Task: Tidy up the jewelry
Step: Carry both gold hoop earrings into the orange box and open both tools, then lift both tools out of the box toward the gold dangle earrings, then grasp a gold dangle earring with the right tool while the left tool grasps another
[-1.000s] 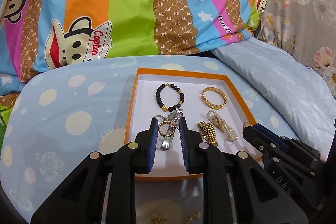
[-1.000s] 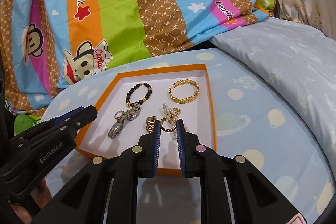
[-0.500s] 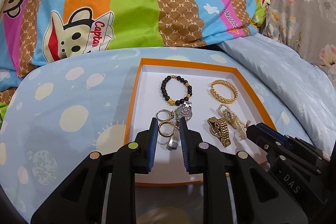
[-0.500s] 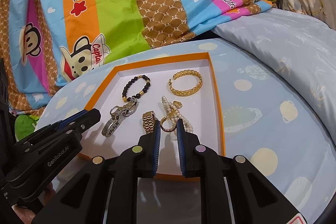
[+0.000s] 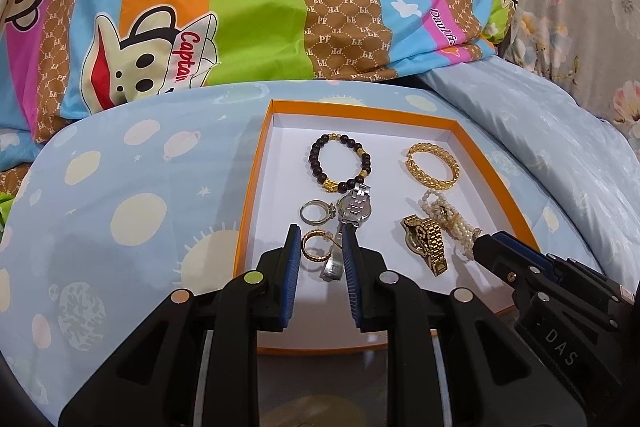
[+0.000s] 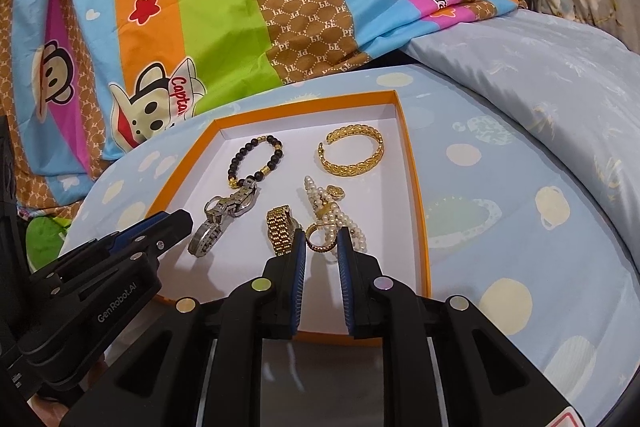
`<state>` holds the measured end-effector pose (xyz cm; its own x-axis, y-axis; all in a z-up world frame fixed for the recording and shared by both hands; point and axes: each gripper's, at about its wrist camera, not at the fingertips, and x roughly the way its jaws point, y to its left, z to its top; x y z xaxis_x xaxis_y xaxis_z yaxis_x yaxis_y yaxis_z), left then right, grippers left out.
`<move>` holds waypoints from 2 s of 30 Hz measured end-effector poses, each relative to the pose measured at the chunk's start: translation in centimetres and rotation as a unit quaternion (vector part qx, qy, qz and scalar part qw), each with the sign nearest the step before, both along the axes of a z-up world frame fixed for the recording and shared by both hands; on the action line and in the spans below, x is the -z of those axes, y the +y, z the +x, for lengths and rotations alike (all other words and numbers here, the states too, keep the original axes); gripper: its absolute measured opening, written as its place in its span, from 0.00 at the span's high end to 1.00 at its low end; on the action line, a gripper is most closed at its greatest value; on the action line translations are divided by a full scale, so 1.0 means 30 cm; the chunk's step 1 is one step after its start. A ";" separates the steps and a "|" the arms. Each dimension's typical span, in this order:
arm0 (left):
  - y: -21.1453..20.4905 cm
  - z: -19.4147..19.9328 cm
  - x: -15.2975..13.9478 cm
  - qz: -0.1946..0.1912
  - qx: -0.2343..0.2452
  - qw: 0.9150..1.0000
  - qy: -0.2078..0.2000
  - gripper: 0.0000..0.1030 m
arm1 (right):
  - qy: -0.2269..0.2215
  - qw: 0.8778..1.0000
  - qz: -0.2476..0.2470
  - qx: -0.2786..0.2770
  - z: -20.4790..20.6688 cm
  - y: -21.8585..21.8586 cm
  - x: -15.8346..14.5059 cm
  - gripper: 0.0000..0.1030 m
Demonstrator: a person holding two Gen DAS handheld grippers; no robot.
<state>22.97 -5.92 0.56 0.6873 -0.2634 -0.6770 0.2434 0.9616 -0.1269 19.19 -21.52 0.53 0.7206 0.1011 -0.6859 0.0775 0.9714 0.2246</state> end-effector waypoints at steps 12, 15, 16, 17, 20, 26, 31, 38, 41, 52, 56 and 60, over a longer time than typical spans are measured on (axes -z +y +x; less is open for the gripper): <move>0.015 -0.004 -0.005 -0.005 -0.011 1.000 -0.007 0.70 | -0.005 1.000 0.001 0.005 -0.009 -0.006 -0.004 0.84; 0.037 -0.014 -0.016 -0.013 -0.026 0.999 -0.019 0.60 | -0.011 1.000 0.004 0.006 -0.015 -0.012 -0.009 0.84; 0.043 -0.016 -0.019 -0.014 -0.029 0.999 -0.021 0.58 | -0.014 1.000 0.006 0.007 -0.019 -0.014 -0.011 0.84; 0.050 -0.019 -0.020 -0.019 -0.028 0.999 -0.021 0.58 | -0.018 1.000 0.007 0.007 -0.023 -0.016 -0.014 0.83; 0.062 -0.037 -0.023 -0.029 -0.025 0.999 -0.020 0.58 | -0.032 0.999 0.010 0.007 -0.045 -0.020 -0.026 0.83; 0.117 -0.151 -0.038 -0.024 -0.027 0.999 -0.034 0.58 | -0.031 0.999 0.008 -0.036 -0.150 0.041 -0.035 0.82; 0.200 -0.242 -0.031 -0.016 -0.047 0.998 -0.032 0.58 | -0.018 0.996 -0.002 -0.089 -0.237 0.162 -0.028 0.73; 0.317 -0.330 -0.018 -0.023 -0.076 0.997 -0.013 0.58 | 0.008 0.992 -0.025 -0.120 -0.270 0.301 -0.011 0.70; 0.336 -0.352 -0.015 -0.029 -0.078 0.997 -0.008 0.58 | 0.031 0.992 -0.034 -0.115 -0.254 0.319 0.009 0.70; 0.296 -0.368 -0.011 -0.022 -0.037 0.999 -0.001 0.57 | 0.060 0.993 -0.033 -0.099 -0.233 0.307 0.038 0.93; 0.262 -0.367 -0.003 -0.024 -0.008 1.000 0.011 0.51 | 0.054 0.994 -0.025 -0.088 -0.238 0.288 0.031 0.94; 0.208 -0.367 0.009 0.002 0.010 1.000 0.020 0.51 | 0.041 0.996 -0.019 -0.071 -0.261 0.256 0.017 1.00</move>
